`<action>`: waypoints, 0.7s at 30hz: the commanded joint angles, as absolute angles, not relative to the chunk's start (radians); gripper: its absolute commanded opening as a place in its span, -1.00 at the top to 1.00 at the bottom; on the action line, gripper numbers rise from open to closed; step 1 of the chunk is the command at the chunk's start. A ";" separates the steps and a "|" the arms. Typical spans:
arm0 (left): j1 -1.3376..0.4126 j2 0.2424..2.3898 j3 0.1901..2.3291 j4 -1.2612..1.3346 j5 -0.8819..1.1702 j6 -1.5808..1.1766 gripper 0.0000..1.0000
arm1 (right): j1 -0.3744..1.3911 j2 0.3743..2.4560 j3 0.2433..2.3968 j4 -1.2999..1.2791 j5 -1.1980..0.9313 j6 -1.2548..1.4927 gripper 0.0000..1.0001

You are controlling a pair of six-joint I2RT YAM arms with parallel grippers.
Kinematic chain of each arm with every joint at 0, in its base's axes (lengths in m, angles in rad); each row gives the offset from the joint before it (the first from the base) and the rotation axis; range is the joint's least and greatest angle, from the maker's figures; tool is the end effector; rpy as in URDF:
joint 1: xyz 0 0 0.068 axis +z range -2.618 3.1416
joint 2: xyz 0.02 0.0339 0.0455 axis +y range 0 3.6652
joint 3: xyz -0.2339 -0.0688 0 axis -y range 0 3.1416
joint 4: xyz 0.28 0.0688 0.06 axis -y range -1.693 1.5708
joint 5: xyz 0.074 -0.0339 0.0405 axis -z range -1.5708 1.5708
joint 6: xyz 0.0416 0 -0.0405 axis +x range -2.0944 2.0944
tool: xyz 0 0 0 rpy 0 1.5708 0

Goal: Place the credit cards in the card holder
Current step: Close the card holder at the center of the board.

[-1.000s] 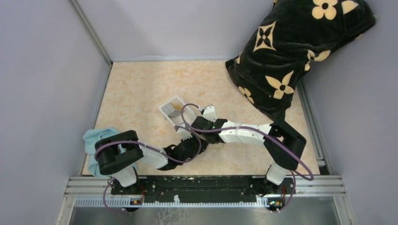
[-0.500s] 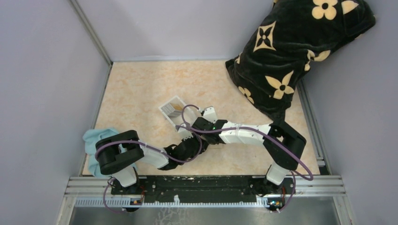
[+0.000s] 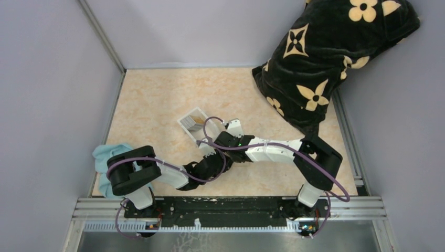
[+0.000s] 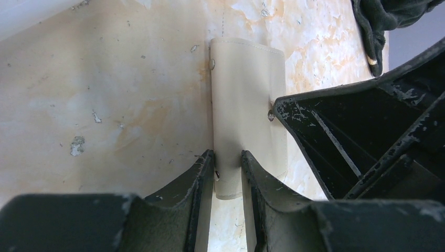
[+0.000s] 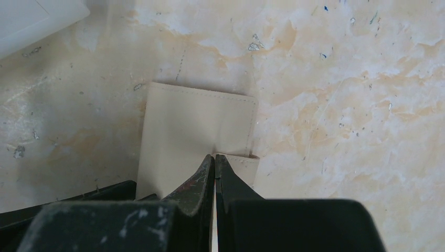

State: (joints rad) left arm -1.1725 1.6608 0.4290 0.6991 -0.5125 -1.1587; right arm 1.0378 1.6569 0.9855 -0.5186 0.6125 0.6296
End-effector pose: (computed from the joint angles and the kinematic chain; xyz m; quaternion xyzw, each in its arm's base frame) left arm 0.1296 -0.2554 0.0463 -0.1199 0.8408 -0.3542 0.3914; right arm 0.1917 0.2779 0.1190 -0.1339 0.9284 -0.0654 0.3405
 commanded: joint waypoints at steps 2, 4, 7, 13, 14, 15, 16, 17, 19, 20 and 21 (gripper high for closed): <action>-1.173 1.700 0.418 0.633 -0.480 -1.143 0.33 | 1.034 1.643 0.972 -0.465 0.657 0.646 1.00; -1.173 1.702 0.418 0.634 -0.478 -1.144 0.33 | 1.034 1.644 0.968 -0.463 0.663 0.646 1.00; -1.172 1.706 0.418 0.637 -0.479 -1.145 0.33 | 1.035 1.644 0.969 -0.460 0.666 0.644 1.00; -1.172 1.707 0.421 0.637 -0.477 -1.145 0.33 | 1.034 1.643 0.958 -0.446 0.660 0.647 1.00; -1.173 1.707 0.420 0.637 -0.477 -1.146 0.33 | 1.035 1.643 0.955 -0.444 0.658 0.648 1.00; -1.172 1.708 0.420 0.637 -0.477 -1.146 0.33 | 1.037 1.643 0.952 -0.442 0.657 0.650 1.00; -1.173 1.707 0.420 0.637 -0.477 -1.147 0.33 | 1.037 1.643 0.950 -0.439 0.657 0.652 1.00; -1.173 1.707 0.420 0.637 -0.477 -1.146 0.33 | 1.039 1.644 0.947 -0.441 0.659 0.656 1.00; -1.173 1.708 0.420 0.637 -0.478 -1.146 0.34 | 1.044 1.643 0.943 -0.443 0.660 0.662 1.00; -1.173 1.707 0.420 0.637 -0.479 -1.146 0.34 | 1.046 1.643 0.941 -0.446 0.660 0.667 1.00; -1.173 1.707 0.418 0.637 -0.479 -1.148 0.33 | 1.049 1.643 0.938 -0.448 0.662 0.671 1.00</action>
